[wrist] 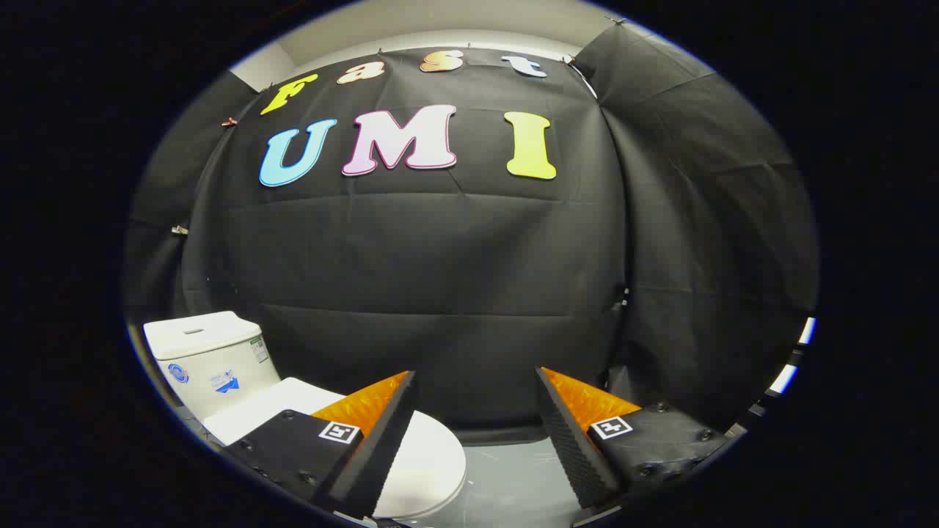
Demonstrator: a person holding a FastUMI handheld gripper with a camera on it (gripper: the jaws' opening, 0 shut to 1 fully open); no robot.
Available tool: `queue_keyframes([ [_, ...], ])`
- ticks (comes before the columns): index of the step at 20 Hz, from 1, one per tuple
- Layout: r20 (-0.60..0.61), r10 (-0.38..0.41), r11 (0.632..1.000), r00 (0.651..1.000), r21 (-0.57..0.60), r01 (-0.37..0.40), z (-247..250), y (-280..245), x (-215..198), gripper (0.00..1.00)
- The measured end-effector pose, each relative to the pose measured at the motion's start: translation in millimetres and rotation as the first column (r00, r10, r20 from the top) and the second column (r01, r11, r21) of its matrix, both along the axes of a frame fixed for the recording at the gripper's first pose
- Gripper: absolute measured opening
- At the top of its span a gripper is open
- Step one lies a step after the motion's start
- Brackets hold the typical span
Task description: Open the toilet lid.
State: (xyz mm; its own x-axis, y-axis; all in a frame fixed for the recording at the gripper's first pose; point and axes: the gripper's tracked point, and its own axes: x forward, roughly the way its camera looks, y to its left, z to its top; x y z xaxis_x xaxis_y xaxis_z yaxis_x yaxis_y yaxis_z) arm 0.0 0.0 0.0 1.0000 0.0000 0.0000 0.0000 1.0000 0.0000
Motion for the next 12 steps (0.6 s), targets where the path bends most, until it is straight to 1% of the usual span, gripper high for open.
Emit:
queue_keyframes([
  [12,0.002,0.008,1.000,1.000,-0.016,-0.008,0.6,3.4,-1.3,0.98],
])
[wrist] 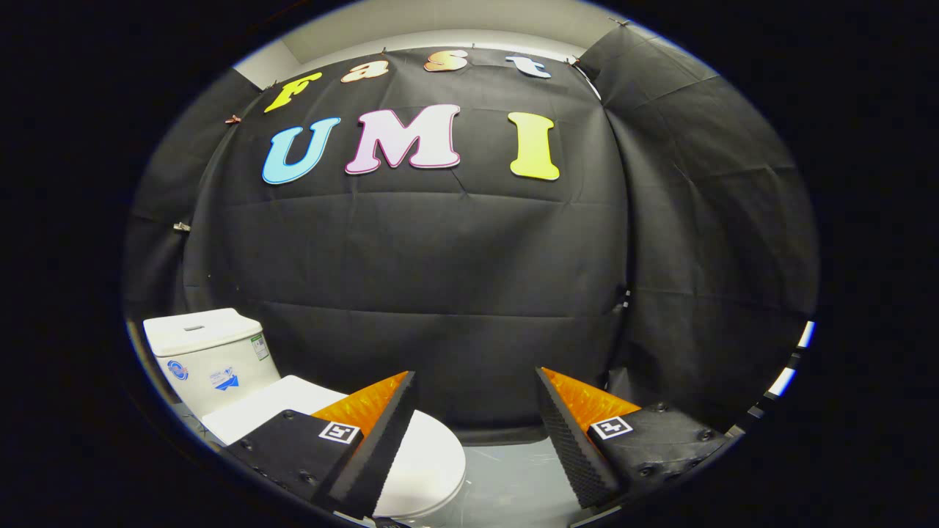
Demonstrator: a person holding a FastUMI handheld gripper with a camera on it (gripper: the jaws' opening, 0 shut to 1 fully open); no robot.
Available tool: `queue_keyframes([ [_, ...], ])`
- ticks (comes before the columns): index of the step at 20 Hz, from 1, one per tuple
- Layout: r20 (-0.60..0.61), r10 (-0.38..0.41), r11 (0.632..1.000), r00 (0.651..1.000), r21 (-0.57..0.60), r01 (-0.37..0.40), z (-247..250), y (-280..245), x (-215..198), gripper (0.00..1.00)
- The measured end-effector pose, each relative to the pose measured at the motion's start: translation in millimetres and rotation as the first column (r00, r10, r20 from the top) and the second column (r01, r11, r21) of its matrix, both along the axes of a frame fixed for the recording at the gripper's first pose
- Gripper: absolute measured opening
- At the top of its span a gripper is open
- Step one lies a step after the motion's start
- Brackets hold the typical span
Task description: Open the toilet lid.
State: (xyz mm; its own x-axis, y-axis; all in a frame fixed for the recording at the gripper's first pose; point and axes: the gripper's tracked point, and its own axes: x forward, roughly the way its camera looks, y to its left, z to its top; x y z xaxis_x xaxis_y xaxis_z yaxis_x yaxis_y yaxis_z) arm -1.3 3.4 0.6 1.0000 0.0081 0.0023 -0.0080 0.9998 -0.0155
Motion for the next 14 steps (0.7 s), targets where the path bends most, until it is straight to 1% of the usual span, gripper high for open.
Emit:
queue_keyframes([
  [6,0.003,0.007,1.000,1.000,-0.016,-0.007,0.4,2.2,0.1,0.98],
  [14,-0.005,0.006,1.000,1.000,-0.008,-0.006,-1.8,1.2,1.1,0.98],
])
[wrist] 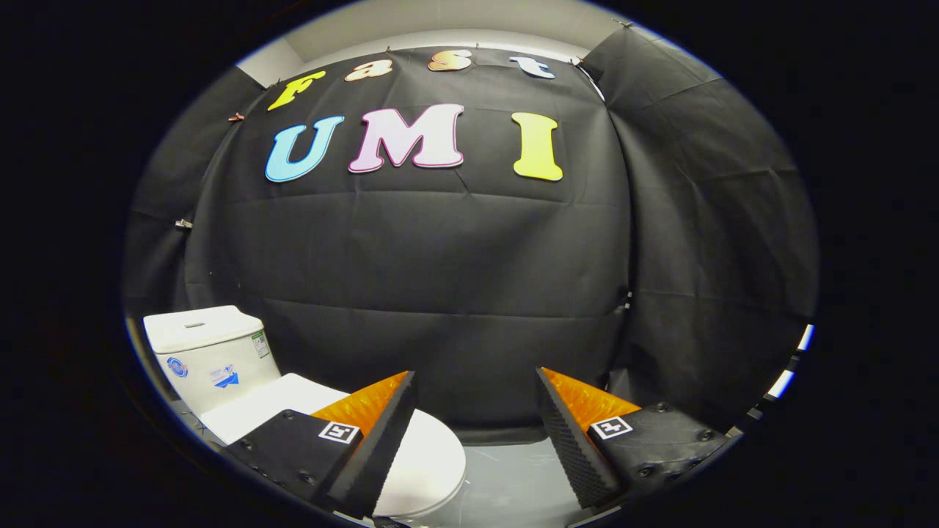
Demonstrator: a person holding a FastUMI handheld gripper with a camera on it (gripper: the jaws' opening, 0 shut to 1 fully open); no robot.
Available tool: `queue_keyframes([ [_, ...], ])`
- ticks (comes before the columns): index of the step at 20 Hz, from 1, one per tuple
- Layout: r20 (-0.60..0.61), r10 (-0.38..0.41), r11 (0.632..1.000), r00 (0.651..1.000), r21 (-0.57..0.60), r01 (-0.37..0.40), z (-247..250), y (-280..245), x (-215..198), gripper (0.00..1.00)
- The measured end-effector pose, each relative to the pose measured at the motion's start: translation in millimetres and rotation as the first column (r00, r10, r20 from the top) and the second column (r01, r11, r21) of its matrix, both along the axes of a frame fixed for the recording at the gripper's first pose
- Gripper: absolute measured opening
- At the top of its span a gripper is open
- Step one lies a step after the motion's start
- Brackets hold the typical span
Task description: Open the toilet lid.
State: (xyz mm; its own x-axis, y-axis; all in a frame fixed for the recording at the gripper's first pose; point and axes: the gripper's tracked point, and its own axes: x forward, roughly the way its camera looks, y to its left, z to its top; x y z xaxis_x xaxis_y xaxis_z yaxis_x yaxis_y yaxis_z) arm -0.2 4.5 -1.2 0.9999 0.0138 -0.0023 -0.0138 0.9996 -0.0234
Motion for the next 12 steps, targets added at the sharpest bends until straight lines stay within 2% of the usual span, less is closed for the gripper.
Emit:
queue_keyframes([
  [12,-0.009,-0.001,1.000,1.000,-0.009,0.001,-2.1,0.5,-0.6,0.98],
])
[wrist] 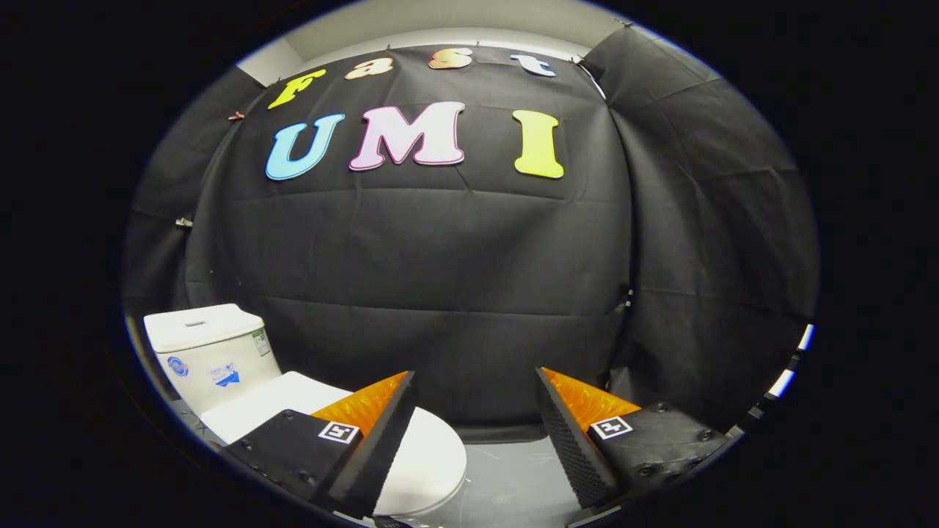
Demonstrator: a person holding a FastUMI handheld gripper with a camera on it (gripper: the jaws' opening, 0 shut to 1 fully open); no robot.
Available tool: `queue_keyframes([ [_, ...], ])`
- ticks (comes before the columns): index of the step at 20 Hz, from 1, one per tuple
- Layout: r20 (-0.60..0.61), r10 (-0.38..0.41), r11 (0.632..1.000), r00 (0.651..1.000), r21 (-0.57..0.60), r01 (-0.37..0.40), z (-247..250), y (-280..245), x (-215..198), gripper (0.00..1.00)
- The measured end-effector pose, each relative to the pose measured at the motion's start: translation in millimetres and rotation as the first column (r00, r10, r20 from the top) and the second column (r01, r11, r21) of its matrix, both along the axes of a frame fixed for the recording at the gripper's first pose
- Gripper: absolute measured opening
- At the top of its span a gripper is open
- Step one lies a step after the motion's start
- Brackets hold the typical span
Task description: Open the toilet lid.
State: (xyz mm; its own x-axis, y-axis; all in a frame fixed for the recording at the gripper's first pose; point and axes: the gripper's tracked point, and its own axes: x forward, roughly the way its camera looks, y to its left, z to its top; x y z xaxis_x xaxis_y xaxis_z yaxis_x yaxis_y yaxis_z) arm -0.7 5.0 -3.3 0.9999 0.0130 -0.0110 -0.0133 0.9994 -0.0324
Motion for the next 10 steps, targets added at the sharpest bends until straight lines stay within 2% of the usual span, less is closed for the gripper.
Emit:
queue_keyframes([
  [10,-0.008,0.005,1.000,1.000,0.017,-0.005,-0.5,0.5,-2.3,0.98],
])
